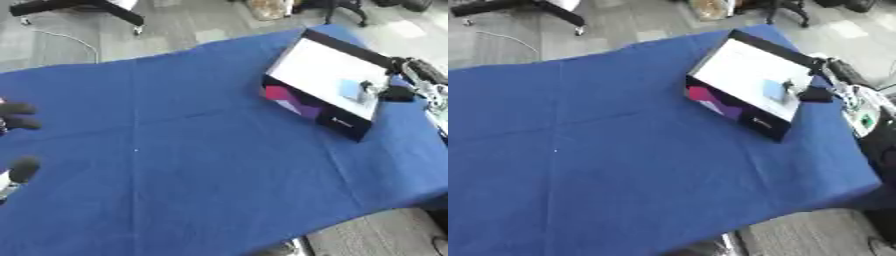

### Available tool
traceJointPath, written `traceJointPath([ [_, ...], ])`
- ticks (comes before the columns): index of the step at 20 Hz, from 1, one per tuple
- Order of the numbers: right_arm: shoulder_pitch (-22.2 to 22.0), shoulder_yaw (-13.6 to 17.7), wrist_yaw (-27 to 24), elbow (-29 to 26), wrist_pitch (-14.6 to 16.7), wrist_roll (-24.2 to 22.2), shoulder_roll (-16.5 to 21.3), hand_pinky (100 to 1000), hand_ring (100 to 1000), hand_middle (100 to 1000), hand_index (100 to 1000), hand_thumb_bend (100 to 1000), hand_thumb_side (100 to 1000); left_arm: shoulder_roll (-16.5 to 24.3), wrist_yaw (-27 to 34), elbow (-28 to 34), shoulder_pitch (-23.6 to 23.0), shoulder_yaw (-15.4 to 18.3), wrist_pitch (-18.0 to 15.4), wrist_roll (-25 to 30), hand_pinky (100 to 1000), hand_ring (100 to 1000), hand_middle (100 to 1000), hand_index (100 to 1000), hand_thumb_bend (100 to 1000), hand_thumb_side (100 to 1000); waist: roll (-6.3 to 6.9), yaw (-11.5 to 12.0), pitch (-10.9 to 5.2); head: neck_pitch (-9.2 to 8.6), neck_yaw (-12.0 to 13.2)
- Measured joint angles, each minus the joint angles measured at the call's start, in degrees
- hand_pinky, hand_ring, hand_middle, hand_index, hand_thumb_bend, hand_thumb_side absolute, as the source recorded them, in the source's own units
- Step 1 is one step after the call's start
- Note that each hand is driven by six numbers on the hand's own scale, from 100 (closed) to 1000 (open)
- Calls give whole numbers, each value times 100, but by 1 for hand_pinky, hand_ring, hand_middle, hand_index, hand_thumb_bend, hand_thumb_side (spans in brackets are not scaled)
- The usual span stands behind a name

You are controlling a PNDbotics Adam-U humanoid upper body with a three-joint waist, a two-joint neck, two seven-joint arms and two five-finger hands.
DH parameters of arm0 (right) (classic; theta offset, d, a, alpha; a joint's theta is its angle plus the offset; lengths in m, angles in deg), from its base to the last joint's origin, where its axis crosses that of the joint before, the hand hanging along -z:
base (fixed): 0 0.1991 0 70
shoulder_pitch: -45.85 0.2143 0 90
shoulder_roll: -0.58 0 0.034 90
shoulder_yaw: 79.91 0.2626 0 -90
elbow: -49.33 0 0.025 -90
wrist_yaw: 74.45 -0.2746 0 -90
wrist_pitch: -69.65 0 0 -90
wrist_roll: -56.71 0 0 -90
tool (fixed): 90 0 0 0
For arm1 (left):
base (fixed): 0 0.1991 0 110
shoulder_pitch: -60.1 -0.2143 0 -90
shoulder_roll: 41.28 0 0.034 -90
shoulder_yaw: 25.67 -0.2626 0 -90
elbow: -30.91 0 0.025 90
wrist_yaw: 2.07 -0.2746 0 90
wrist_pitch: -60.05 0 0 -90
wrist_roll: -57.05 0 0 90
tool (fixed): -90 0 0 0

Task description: Pick up the objects with one hand, pass them to the other hand, and then place them into the box on the other side of the table.

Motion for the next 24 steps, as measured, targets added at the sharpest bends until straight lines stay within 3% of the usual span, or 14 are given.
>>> traceJointPath([
  [5, 43, 16, 437, -995, 20, -87, 19, 838, 849, 816, 975, 492, 630, 1, -37, 2, 0, 18, 6, -14, 821, 641, 697, 795, 704, 624, 0, 12, 0, 0, 74],
  [6, 43, 31, 488, -1254, -3, -92, 40, 849, 849, 826, 971, 478, 699, 3, -59, 3, 0, 41, 14, -28, 820, 641, 697, 795, 681, 635, 0, 12, 0, 0, 122],
  [7, 43, 43, 539, -1530, -35, -109, 74, 856, 850, 832, 968, 495, 613, 8, -83, 4, 0, 64, 21, -53, 820, 641, 696, 795, 702, 624, 0, 10, 0, 0, 183],
  [16, -39, 265, 1144, -4454, -364, -948, 202, 892, 837, 844, 911, 503, 519, 363, -418, -21, 0, 297, 93, -347, 816, 639, 691, 791, 694, 615, 0, -51, 0, 0, 795],
  [17, -67, 292, 1172, -4755, -390, -976, 171, 889, 832, 839, 904, 492, 484, 431, -477, -47, -1, 331, 104, -392, 814, 639, 690, 791, 695, 611, 0, -56, 0, 0, 910],
  [18, -99, 313, 1196, -5054, -405, -983, 104, 884, 830, 837, 901, 530, 516, 517, -553, -76, -1, 370, 116, -444, 813, 639, 689, 790, 696, 610, 0, -72, 0, 0, 1059],
  [19, -144, 322, 1215, -5349, -414, -974, 16, 874, 825, 824, 898, 454, 440, 614, -651, -110, 0, 413, 131, -505, 810, 638, 687, 790, 699, 605, 0, -91, 0, 0, 1234],
  [23, -314, 266, 1232, -6235, -324, -690, -535, 853, 815, 802, 893, 400, 383, 1103, -1174, -297, 24, 582, 271, -827, 793, 634, 677, 788, 721, 575, 6, -167, 0, -1, 1975],
  [24, -321, 210, 1223, -6329, -226, -574, -688, 850, 814, 800, 892, 461, 423, 1249, -1352, -363, 44, 615, 333, -919, 791, 638, 677, 787, 721, 561, 15, -190, 0, -1, 2131],
])
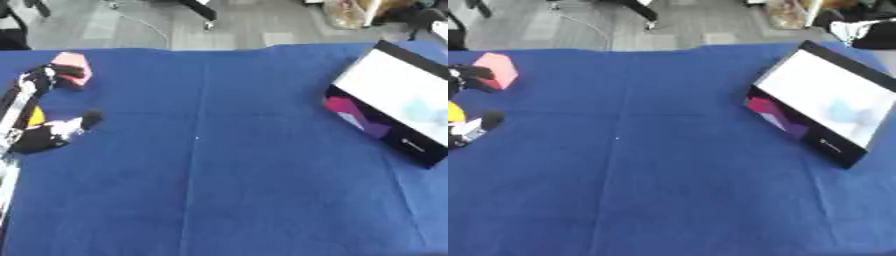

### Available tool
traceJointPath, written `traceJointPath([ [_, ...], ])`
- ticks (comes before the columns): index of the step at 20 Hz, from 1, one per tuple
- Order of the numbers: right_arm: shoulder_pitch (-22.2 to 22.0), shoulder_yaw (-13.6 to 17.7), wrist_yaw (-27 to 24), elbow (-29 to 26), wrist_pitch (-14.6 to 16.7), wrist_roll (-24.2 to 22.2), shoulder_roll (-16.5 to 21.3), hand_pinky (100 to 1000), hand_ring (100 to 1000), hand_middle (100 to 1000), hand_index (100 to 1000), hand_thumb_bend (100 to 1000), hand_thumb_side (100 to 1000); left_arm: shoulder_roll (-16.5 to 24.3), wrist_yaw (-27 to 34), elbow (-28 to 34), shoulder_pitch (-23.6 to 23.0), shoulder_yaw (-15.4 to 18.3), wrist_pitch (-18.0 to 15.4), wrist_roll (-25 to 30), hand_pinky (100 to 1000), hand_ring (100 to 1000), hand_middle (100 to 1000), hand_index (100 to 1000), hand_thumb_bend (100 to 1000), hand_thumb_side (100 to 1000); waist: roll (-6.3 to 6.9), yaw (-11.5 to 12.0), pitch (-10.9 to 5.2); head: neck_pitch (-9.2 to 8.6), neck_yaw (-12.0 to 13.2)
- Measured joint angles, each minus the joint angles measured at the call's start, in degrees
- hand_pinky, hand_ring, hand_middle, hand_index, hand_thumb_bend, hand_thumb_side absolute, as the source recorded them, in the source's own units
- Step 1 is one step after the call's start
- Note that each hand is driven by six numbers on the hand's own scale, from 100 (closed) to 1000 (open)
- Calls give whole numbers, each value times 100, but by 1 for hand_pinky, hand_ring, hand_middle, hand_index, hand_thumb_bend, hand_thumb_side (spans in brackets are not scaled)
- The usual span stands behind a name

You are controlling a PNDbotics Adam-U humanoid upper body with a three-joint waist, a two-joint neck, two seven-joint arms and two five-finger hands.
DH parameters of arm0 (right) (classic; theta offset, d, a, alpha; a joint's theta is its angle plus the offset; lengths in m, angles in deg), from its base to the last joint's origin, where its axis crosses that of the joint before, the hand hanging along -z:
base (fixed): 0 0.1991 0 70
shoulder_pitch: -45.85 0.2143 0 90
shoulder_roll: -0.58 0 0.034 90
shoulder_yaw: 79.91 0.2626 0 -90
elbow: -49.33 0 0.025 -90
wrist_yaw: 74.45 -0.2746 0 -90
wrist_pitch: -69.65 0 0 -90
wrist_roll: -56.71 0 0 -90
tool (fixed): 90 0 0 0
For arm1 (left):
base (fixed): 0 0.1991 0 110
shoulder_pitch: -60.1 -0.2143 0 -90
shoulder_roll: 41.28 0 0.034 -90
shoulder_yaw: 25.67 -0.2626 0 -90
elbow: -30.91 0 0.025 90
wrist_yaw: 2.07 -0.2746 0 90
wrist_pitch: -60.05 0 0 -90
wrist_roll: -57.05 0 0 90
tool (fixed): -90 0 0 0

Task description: Pick up the objects with one hand, pass them to the other hand, and then place them into the box on the other side of the table.

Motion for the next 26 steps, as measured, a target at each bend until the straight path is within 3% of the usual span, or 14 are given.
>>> traceJointPath([
  [1, -1, -75, -20, -59, 129, 121, -163, 850, 814, 799, 891, 387, 379, 171, -208, -87, 20, 27, 76, -89, 791, 640, 679, 791, 721, 555, 17, -35, 0, 0, 149],
  [2, -2, -161, -40, -97, 274, 232, -331, 850, 810, 794, 887, 362, 378, 365, -450, -193, 48, 41, 154, -170, 789, 650, 683, 796, 582, 487, 32, -67, -4, 0, 287],
  [3, 1, -254, -52, -116, 425, 319, -493, 850, 810, 793, 886, 358, 376, 564, -703, -309, 83, 44, 229, -218, 788, 654, 685, 798, 717, 520, 51, -98, -13, 0, 409],
  [8, 88, -704, -61, -136, 1069, 443, -1204, 849, 807, 787, 883, 313, 380, 1514, -1833, -1163, 353, -61, 425, 67, 780, 674, 689, 803, 718, 457, 84, -248, -48, 0, 924],
  [11, 127, -945, -61, -137, 1304, 370, -1516, 844, 808, 784, 887, 278, 390, 1875, -2332, -1740, 574, -163, 397, 410, 772, 667, 674, 792, 724, 429, 99, -298, -51, 0, 1094],
  [16, 137, -1167, -101, -137, 1468, 210, -1778, 844, 808, 782, 887, 224, 406, 2133, -3034, -2561, 898, -288, 284, 704, 758, 647, 646, 764, 655, 359, 105, -333, -51, 0, 1140],
  [19, 137, -1199, -141, -137, 1493, 153, -1811, 843, 809, 782, 888, 186, 414, 2140, -3322, -3025, 1042, -328, 241, 771, 754, 640, 637, 756, 544, 251, 105, -357, -51, 0, 1100],
  [26, 126, -1201, -192, -137, 1485, 113, -1837, 841, 808, 780, 887, 162, 416, 2072, -3698, -3953, 1285, -321, 308, 664, 737, 613, 610, 732, 484, 190, 105, -403, -51, 0, 952],
])
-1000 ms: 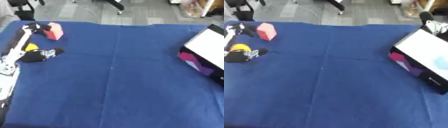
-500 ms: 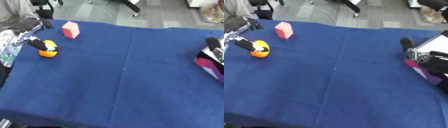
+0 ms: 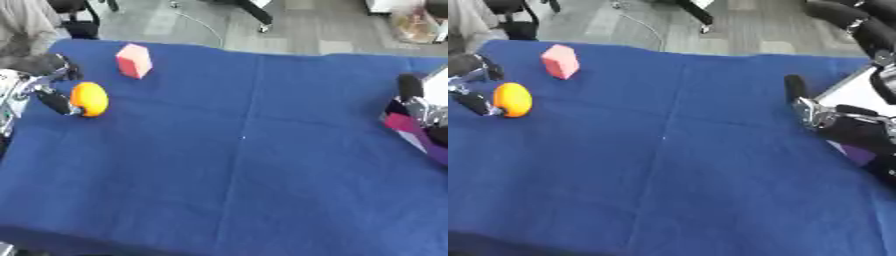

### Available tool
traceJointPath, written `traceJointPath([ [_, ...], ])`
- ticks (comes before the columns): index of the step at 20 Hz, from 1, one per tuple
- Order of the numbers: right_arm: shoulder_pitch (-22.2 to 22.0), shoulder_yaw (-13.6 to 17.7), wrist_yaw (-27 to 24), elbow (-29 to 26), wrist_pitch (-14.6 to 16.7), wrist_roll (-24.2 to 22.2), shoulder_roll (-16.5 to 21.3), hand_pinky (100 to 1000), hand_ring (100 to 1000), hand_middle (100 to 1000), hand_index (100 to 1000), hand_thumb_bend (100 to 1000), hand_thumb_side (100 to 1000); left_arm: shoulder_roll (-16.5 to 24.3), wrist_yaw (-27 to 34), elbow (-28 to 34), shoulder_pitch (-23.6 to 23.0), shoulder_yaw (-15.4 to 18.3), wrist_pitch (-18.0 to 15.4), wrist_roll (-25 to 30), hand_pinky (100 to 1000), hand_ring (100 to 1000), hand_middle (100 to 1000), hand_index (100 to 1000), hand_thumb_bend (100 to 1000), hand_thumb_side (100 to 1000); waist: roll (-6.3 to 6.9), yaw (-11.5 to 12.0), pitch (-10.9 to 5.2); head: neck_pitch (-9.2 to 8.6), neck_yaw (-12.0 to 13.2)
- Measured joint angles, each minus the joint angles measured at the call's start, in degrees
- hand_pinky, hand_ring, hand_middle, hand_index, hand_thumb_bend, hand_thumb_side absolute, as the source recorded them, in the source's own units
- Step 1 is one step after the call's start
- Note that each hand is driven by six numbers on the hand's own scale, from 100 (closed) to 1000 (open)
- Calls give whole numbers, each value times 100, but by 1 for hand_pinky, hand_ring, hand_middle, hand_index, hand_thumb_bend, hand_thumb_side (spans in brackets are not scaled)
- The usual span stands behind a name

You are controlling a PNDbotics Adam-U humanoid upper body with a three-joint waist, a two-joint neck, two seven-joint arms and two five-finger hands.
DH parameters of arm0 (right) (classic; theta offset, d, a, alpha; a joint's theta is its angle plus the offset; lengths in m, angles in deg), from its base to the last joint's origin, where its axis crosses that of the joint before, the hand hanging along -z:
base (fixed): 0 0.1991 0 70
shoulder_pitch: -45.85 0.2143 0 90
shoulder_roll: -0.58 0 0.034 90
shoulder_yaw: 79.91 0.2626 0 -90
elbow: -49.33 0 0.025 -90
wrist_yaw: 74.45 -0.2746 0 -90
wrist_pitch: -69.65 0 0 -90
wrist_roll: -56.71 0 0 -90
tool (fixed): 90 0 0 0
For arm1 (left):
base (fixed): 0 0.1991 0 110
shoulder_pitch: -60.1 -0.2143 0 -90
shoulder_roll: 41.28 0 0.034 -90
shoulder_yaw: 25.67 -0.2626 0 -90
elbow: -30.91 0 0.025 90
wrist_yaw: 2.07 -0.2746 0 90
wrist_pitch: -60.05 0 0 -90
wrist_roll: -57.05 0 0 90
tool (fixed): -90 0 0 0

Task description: Pick up the objects with one hand, pass them to the other hand, and then place them into the box on the other side of the table.

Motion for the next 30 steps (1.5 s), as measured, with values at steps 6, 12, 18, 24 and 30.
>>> traceJointPath([
  [6, -12, 1, -45, 0, -4, -8, -49, 841, 808, 779, 885, 140, 419, -244, -60, -512, 136, 40, 123, -515, 691, 514, 500, 627, 283, 100, 0, -15, 0, 0, -62],
  [12, -15, 2, -49, 0, -6, -20, -55, 840, 807, 778, 883, 131, 418, -495, 299, -526, 118, 62, 205, -1747, 615, 342, 309, 413, 193, 100, -2, -18, 0, 0, -110],
  [18, -16, 2, -73, 0, -15, -30, -71, 839, 807, 777, 882, 124, 418, -574, 877, 481, -159, 59, 118, -2430, 627, 344, 310, 412, 174, 100, -3, 8, 0, 0, -183],
  [24, 27, -4, -159, 0, -7, -47, -67, 840, 805, 777, 882, 142, 402, -681, 1709, 2096, -334, -19, 25, -2333, 630, 337, 304, 400, 140, 100, -3, 60, 0, 0, -360],
  [30, 225, -187, -431, 0, 38, -216, -35, 837, 829, 794, 918, 247, 407, -1247, 2782, 3247, -199, -388, -109, -1988, 637, 332, 299, 392, 114, 100, -22, 104, 0, 0, -613],
])
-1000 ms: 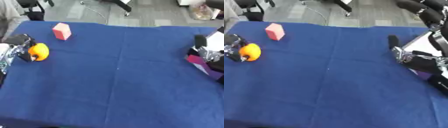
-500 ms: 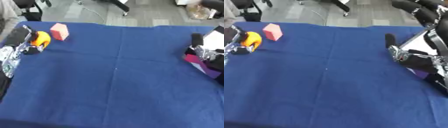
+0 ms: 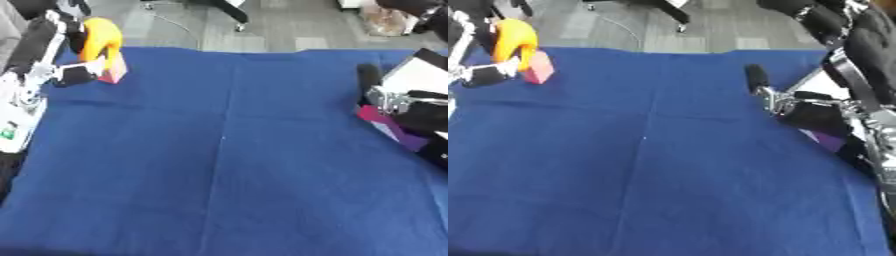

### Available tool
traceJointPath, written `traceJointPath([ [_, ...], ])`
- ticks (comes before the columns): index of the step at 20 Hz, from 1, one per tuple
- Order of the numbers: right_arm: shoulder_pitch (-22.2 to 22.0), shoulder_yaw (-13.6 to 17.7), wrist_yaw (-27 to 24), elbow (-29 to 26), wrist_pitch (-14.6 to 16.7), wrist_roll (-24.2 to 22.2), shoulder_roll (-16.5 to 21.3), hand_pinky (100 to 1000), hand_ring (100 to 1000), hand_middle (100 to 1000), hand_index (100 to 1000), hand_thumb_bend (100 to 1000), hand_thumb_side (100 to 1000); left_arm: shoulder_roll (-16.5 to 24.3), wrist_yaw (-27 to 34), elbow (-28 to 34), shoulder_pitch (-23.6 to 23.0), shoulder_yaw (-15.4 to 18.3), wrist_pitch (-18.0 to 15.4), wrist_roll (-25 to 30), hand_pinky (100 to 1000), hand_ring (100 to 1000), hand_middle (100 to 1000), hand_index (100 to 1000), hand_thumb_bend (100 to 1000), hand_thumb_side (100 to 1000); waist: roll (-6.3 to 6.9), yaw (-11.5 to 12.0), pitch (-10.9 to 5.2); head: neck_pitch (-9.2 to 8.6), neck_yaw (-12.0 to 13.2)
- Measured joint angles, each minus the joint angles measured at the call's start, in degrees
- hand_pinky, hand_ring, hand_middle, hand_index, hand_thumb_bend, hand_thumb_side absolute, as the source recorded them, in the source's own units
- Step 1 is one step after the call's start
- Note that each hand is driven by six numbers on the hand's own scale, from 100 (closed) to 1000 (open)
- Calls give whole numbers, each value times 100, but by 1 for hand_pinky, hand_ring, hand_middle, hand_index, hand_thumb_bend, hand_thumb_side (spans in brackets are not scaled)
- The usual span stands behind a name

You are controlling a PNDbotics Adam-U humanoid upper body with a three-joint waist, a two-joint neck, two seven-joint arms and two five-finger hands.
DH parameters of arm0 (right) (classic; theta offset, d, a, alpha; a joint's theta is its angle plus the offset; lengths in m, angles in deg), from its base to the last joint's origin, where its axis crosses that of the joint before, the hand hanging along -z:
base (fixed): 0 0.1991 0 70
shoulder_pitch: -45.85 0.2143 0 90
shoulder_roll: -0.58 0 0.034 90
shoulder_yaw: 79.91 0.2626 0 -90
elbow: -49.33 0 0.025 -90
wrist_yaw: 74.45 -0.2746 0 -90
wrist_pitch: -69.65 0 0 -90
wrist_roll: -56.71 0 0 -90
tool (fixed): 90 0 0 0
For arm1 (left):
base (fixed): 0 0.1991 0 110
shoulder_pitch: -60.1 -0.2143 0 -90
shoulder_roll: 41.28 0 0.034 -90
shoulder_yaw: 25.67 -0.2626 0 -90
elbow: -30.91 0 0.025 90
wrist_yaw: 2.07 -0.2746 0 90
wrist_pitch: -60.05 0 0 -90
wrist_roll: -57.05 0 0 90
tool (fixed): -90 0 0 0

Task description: Pick up the objects with one hand, pass them to the other hand, and then place them into the box on the other side of the table.

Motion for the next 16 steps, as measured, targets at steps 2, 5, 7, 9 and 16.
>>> traceJointPath([
  [2, 54, -102, -144, 0, -14, -214, 0, 836, 838, 801, 929, 273, 413, -257, 343, 218, 89, -165, -49, 153, 640, 332, 300, 391, 107, 100, -14, 21, 0, 0, -72],
  [5, 90, -230, -320, -1, -89, -585, -2, 844, 874, 833, 957, 314, 450, -682, 790, 393, 213, -397, -143, 373, 649, 332, 300, 390, 100, 100, -21, 43, 0, 0, -142],
  [7, 112, -303, -399, -1, -194, -820, -15, 842, 887, 844, 972, 315, 478, -1027, 1094, 426, 248, -533, -232, 498, 653, 333, 300, 389, 100, 100, -42, 52, 1, 0, -157],
  [9, 132, -351, -454, -1, -331, -1016, -53, 840, 890, 844, 976, 317, 485, -1316, 1393, 431, 267, -644, -341, 609, 655, 333, 301, 390, 100, 100, -76, 52, 6, 0, -158],
  [16, 324, -418, -585, -1, -756, -1376, -259, 827, 887, 835, 985, 298, 471, -1806, 2072, 359, 328, -827, -608, 854, 659, 335, 302, 390, 100, 100, -86, 60, 8, 0, -210],
])
